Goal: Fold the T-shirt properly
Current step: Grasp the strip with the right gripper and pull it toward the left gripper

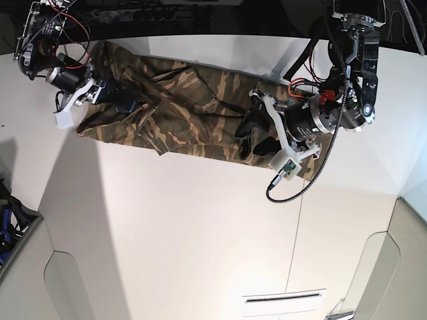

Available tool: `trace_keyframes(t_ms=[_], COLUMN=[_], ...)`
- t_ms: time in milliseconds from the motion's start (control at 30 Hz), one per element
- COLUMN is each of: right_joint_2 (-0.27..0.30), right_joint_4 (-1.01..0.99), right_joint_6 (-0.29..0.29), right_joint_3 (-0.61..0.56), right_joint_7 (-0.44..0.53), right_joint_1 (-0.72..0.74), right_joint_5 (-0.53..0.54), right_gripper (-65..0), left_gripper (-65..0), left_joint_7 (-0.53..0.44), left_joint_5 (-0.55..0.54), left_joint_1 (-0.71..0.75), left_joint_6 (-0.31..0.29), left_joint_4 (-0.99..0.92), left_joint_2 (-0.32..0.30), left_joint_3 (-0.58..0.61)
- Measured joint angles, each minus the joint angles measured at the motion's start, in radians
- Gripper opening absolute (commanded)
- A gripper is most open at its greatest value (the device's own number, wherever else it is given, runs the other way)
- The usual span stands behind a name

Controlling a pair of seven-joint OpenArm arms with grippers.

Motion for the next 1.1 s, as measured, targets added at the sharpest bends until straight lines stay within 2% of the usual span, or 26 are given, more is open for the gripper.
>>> trace_keyframes(t_ms=[200, 233, 267, 400, 433, 733, 867, 967, 1100], right_joint_2=[-0.001, -0.001, -0.001, -0.001, -0.001, -0.003, 0.014, 0.057, 0.146], right_joint_4=[0.004, 0.004, 0.005, 0.007, 0.007, 0.001, -0.002, -0.002, -0.002], right_joint_6=[0.0, 0.0, 0.0, -0.001, -0.001, -0.016, -0.023, -0.024, -0.028], right_joint_3=[-0.085, -0.093, -0.1, -0.103, -0.103, -0.106, -0.107, -0.108, -0.108], right_joint_7=[0.087, 0.102, 0.116, 0.162, 0.164, 0.141, 0.105, 0.105, 0.101], right_joint_1=[0.001, 0.0, 0.001, 0.0, 0.001, 0.07, 0.1, 0.109, 0.11], right_joint_5=[-0.064, -0.074, -0.093, -0.14, -0.143, -0.215, -0.248, -0.258, -0.258], right_gripper=[-22.4, -25.1, -30.8, -63.6, -65.0, -65.0, -65.0, -65.0, -65.0], left_gripper=[-28.1, -28.1, -28.1, -28.1, -28.1, -28.1, -28.1, -28.1, -28.1], left_joint_7=[0.0, 0.001, 0.001, 0.005, 0.009, 0.074, 0.087, 0.096, 0.119], left_joint_5=[-0.021, -0.03, -0.036, -0.071, -0.082, -0.185, -0.217, -0.22, -0.221], left_joint_1=[-0.002, -0.002, -0.002, -0.002, -0.002, -0.002, 0.003, 0.006, 0.006], left_joint_6=[0.0, 0.0, 0.0, -0.003, -0.004, -0.019, -0.02, -0.021, -0.021], left_joint_4=[0.0, 0.0, 0.0, 0.0, 0.0, 0.001, 0.001, 0.001, 0.001], left_joint_2=[0.0, 0.0, 0.0, 0.0, 0.0, 0.0, -0.016, -0.046, -0.073], left_joint_3=[-0.053, -0.069, -0.087, -0.175, -0.198, -0.387, -0.449, -0.494, -0.546])
